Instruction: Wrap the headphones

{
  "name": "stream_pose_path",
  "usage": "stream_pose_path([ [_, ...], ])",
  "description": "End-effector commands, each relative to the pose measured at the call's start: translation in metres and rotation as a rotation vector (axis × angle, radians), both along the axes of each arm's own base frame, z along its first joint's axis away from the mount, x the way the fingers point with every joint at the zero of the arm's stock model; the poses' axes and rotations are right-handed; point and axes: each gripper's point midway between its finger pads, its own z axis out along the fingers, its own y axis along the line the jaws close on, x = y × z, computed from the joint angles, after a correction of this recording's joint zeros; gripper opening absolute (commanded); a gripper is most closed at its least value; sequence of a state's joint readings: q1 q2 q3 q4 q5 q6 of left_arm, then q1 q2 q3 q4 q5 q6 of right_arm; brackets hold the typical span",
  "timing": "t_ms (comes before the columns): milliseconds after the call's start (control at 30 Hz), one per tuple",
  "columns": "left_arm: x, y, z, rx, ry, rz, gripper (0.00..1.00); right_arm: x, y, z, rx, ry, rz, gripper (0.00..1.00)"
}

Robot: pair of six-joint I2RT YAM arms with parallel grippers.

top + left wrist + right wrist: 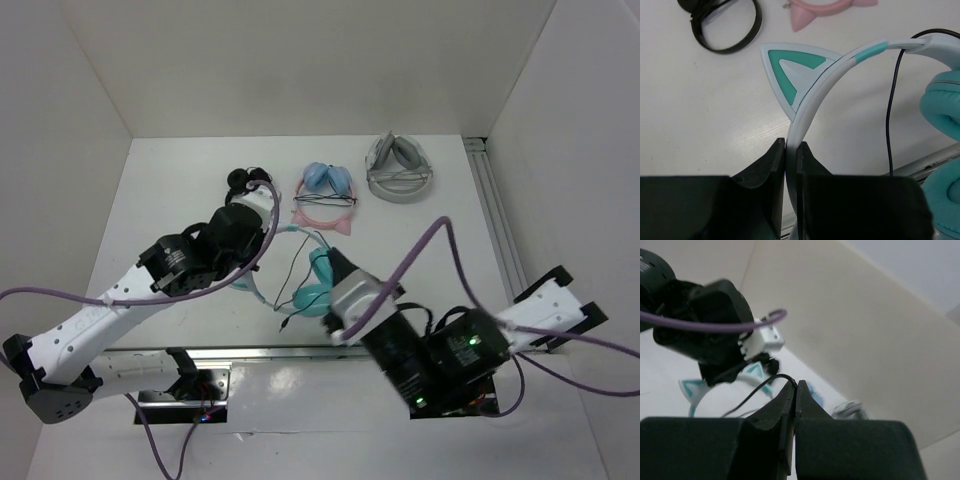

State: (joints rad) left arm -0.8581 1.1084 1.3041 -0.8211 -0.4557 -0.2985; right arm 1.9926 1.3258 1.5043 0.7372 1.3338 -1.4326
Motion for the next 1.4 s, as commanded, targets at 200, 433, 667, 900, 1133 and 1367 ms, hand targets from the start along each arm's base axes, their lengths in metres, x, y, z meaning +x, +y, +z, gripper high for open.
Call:
stream_pose_path([
  [200,0.022,0.016,0.009,-0.114,-0.056,0.110,0.00,0.014,-0.039,-0.058,0.368,0.281,0.120,0.00],
  [433,0.031,0.020,-0.001,-0.124,-0.050,0.124,0.00,0.075,0.087,-0.037,0.284,0.244,0.013,0.00],
  [667,0.036,0.037,0.000,-0.140,-0.048,0.120,0.00,0.170,0.102,-0.032,0.342,0.236,0.047,0.00],
  [900,0.032,0.043,-0.003,-0.125,-0.062,0.100,0.00,0.231,0.074,-0.046,0.264,0.230,-0.025,0.00],
  [1133,0.024,0.031,-0.011,-0.145,-0.036,0.030,0.00,0.233,0.032,-0.013,0.203,0.160,-0.015,0.00],
  [1367,0.010,0.019,-0.019,-0.096,-0.023,-0.027,0.00,0.274,-0.003,-0.010,0.064,0.108,-0.174,0.00],
])
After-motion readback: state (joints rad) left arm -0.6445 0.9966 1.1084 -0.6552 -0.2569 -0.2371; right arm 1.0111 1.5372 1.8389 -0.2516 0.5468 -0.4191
